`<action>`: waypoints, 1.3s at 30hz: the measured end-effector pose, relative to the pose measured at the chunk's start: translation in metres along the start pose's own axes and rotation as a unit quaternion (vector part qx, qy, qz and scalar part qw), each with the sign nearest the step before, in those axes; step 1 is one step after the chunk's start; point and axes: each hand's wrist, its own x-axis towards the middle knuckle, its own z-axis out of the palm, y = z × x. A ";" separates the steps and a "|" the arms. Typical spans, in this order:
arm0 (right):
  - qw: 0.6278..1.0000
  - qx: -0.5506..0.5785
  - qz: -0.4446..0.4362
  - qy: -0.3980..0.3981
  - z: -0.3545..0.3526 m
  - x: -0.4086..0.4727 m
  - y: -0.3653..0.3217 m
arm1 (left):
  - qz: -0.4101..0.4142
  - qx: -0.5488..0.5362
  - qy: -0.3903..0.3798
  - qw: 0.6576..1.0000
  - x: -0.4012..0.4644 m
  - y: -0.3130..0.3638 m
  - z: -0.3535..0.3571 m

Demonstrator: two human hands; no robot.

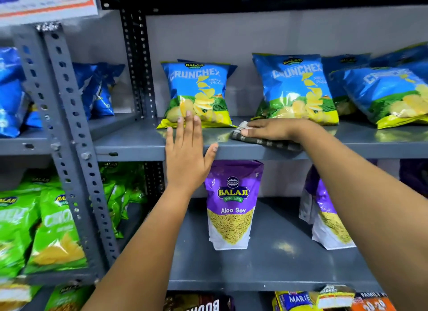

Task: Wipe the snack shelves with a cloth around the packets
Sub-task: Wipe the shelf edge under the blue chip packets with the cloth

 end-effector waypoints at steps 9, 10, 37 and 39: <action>0.981 -0.076 0.067 0.167 0.019 0.008 0.002 | 0.007 -0.022 0.006 1.000 -0.005 -0.002 0.002; 0.971 -0.091 0.075 0.210 0.022 0.005 0.001 | 0.012 -0.025 0.002 1.000 -0.006 -0.004 0.001; 0.982 0.171 0.055 0.052 0.348 0.229 -0.093 | -0.223 0.113 0.073 0.966 -0.187 -0.184 0.037; 0.991 0.109 0.076 0.021 0.367 0.234 -0.076 | -0.222 0.113 0.081 0.965 -0.188 -0.185 0.038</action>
